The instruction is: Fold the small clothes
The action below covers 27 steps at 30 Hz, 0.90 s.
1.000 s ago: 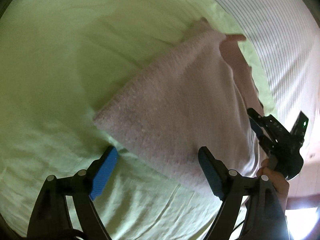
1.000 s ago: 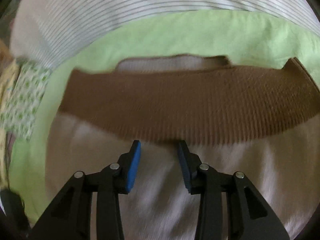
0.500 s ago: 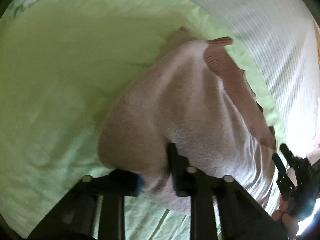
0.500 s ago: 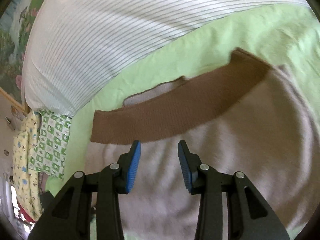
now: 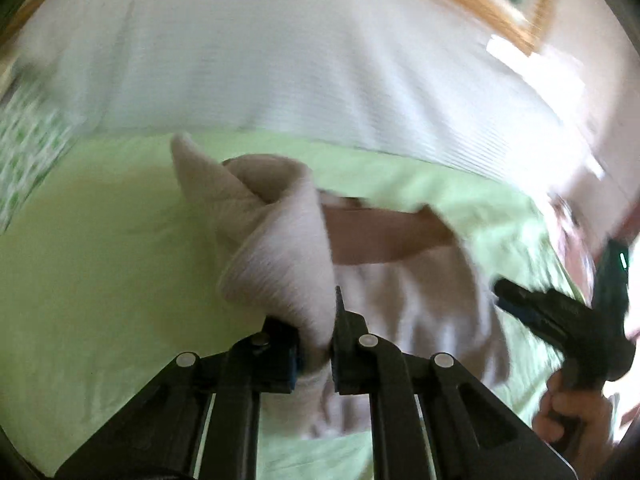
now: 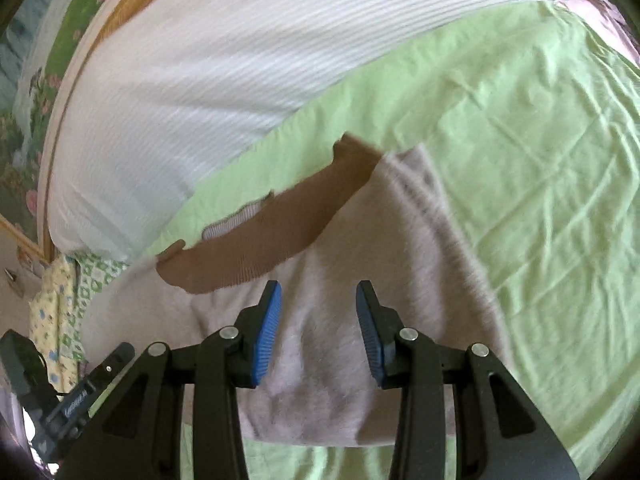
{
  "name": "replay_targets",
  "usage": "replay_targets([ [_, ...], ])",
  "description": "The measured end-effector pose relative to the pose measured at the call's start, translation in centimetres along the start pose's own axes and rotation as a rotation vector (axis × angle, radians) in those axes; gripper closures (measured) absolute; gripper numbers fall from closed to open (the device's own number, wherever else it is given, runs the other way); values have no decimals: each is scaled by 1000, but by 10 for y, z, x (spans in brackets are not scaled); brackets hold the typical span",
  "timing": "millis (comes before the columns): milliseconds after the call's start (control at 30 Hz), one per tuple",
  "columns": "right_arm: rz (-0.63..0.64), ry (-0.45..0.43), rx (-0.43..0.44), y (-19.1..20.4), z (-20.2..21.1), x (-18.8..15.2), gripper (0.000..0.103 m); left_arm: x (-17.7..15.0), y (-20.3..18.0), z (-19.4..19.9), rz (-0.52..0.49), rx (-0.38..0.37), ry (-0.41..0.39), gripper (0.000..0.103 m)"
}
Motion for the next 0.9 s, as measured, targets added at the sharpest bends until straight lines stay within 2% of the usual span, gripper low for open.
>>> replay_targets([
  [133, 9, -30, 25, -8, 15, 21, 63, -14, -67, -22, -180, -60, 22, 93],
  [233, 28, 15, 48, -11, 10, 30, 63, -40, -89, -46, -263, -74, 67, 93],
  [333, 48, 78, 67, -9, -8, 29, 63, -64, -89, -69, -308, -57, 123, 91],
  [367, 47, 100, 69, -7, -14, 27, 59, -70, -86, -75, -307, -53, 144, 90],
  [400, 44, 127, 67, -5, -22, 24, 49, -73, -83, -79, -302, -57, 156, 87],
  [467, 39, 159, 87, 0, -37, 21, 36, -76, -79, -74, -295, -80, 154, 84],
  [533, 32, 187, 123, 7, -50, 16, 33, -76, -73, -64, -292, -92, 146, 62],
  [567, 37, 202, 128, 10, -55, 13, 31, -76, -68, -57, -295, -80, 136, 43],
  [600, 45, 221, 130, 13, -61, 10, 30, -77, -62, -51, -298, -60, 123, 34],
  [700, 70, 282, 135, 21, -79, 2, 30, -88, -44, -36, -294, -27, 116, 32],
  [767, 82, 312, 146, 26, -87, 0, 29, -98, -24, -29, -269, 14, 129, 25],
  [900, 109, 355, 154, 36, -99, -4, 25, -121, 8, -37, -227, 64, 177, 22],
])
Point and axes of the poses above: each gripper's, at about its wrist camera, not at the fingertips, and z roughly against the way its jaws point, y to its left, x to its top, the point moved 7 cm from there along -z, roughly the way its jaws point, and after that the axes turned 5 degrees about -x, right-handed, at the moved point
